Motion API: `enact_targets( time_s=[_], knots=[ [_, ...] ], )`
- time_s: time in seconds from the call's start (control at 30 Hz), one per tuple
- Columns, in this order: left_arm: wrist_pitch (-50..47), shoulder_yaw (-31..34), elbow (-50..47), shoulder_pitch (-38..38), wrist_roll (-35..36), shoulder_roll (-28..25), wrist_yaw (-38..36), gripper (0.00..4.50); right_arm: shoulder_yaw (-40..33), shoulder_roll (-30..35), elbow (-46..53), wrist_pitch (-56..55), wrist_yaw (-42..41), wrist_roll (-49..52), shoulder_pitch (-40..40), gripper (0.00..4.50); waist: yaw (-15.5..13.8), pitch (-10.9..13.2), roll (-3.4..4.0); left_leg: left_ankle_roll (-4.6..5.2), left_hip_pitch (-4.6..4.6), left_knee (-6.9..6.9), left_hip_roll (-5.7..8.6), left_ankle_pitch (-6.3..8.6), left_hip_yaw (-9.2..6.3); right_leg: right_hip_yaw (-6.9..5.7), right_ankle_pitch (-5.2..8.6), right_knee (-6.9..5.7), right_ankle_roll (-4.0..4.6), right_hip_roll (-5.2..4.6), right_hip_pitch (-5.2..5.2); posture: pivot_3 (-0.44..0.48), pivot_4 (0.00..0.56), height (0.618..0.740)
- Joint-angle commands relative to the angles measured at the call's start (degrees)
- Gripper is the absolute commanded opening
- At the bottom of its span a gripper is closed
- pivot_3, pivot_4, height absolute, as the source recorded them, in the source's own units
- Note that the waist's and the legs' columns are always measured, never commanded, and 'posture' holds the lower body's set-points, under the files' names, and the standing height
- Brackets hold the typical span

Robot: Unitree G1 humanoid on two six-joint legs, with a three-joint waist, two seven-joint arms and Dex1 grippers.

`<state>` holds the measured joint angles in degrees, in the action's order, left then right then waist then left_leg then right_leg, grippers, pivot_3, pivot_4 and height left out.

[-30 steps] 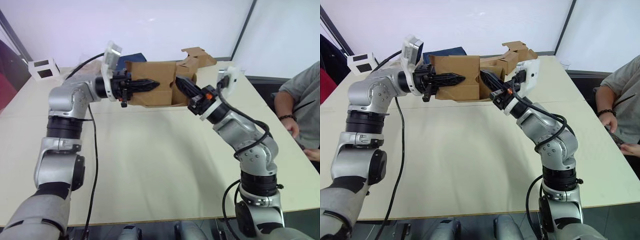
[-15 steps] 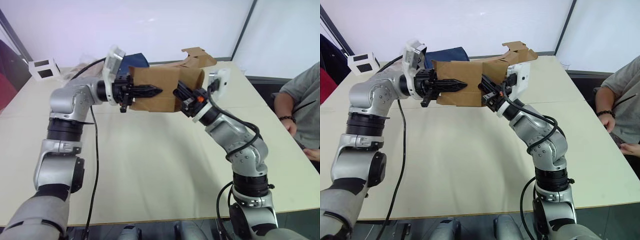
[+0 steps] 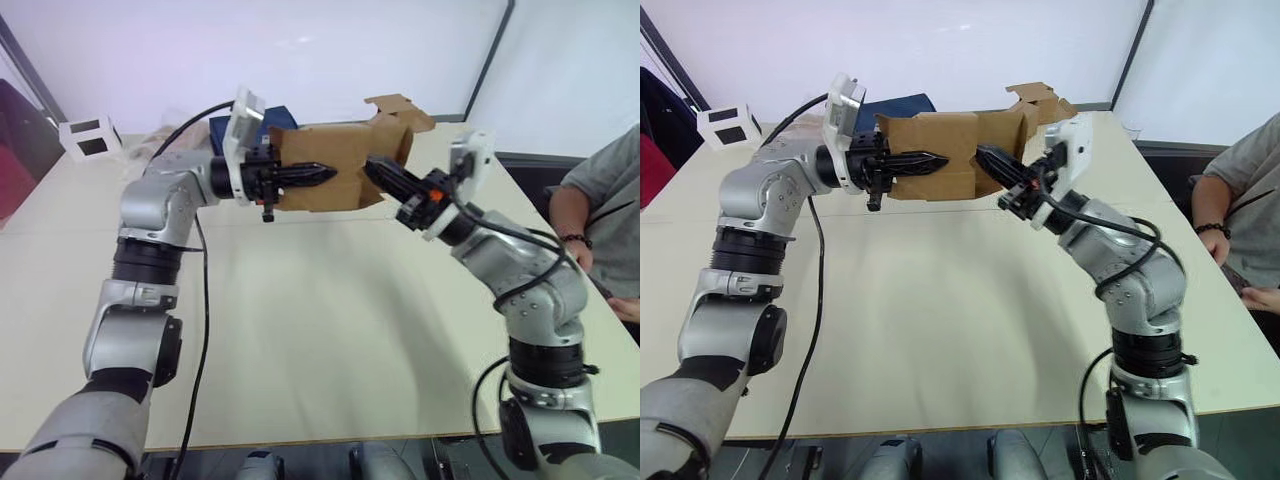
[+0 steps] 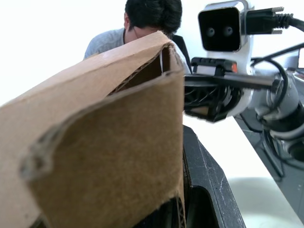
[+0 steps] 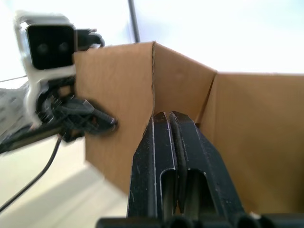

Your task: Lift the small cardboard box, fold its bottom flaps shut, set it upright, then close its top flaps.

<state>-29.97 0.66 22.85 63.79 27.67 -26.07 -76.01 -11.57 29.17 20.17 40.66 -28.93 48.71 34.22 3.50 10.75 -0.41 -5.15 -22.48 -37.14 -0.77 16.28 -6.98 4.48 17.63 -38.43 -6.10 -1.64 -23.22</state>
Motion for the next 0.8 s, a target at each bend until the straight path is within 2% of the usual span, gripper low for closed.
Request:
enact_targets(
  time_s=[0.03, 0.2, 0.3, 0.4, 0.63, 0.8],
  knots=[
    [0.42, 0.75, -0.03, 1.94, 0.71, -0.23, -0.27, 0.00, -5.62, 4.35, 3.65, 3.44, -2.03, 6.37, -1.96, 0.05, 0.12, 0.00, 0.00, 0.00, 0.00, -0.01, 0.00, 0.00, 0.01, 0.01, 0.00, 0.00, 0.00, 0.00, 0.00, 0.000, 0.150, 0.740],
    [0.67, 0.77, 1.09, 2.70, 0.70, -0.03, -0.77, 0.00, -1.34, 9.50, 4.59, 3.35, -4.67, 0.58, -9.12, 0.05, 0.51, 0.00, 0.00, 0.03, 0.05, 0.00, -0.03, 0.02, 0.01, 0.01, 0.00, -0.04, 0.00, 0.07, 0.00, 0.000, 0.150, 0.740],
    [0.46, 0.67, 1.42, 3.11, 0.88, 0.33, -1.18, 0.00, 2.83, 8.22, 1.95, -1.25, -3.66, -6.60, -9.54, 0.05, 0.60, 0.00, 0.00, 0.04, 0.06, -0.01, -0.03, 0.02, 0.04, 0.06, 0.00, -0.05, 0.00, 0.08, -0.02, 0.000, 0.150, 0.740],
    [0.10, 0.55, 1.43, 3.33, 0.95, 0.67, -1.44, 0.00, 3.82, 4.47, -4.27, -7.11, 0.10, -13.13, -6.86, 0.05, 0.50, 0.01, 0.01, 0.04, 0.06, -0.03, -0.02, 0.02, 0.04, 0.06, 0.00, -0.06, 0.00, 0.07, -0.01, 0.000, 0.150, 0.740],
    [-0.18, 0.44, 0.71, 2.79, 0.85, 0.97, -1.27, 0.00, 3.93, -0.05, -4.67, -7.06, -4.12, -9.37, -3.33, 0.05, 0.47, 0.01, 0.01, 0.01, 0.03, -0.03, -0.01, 0.00, 0.05, 0.05, 0.00, -0.01, -0.01, 0.04, -0.01, 0.000, 0.150, 0.740],
    [-0.65, 0.68, -0.12, 2.14, 1.11, 0.95, -1.03, 0.00, 4.66, -2.21, -4.29, -6.02, -3.97, -8.97, -1.74, 0.05, 0.50, 0.01, 0.01, 0.02, 0.05, -0.02, -0.02, 0.01, 0.04, 0.05, 0.00, -0.04, -0.01, 0.05, -0.01, 0.000, 0.150, 0.740]
  ],
)
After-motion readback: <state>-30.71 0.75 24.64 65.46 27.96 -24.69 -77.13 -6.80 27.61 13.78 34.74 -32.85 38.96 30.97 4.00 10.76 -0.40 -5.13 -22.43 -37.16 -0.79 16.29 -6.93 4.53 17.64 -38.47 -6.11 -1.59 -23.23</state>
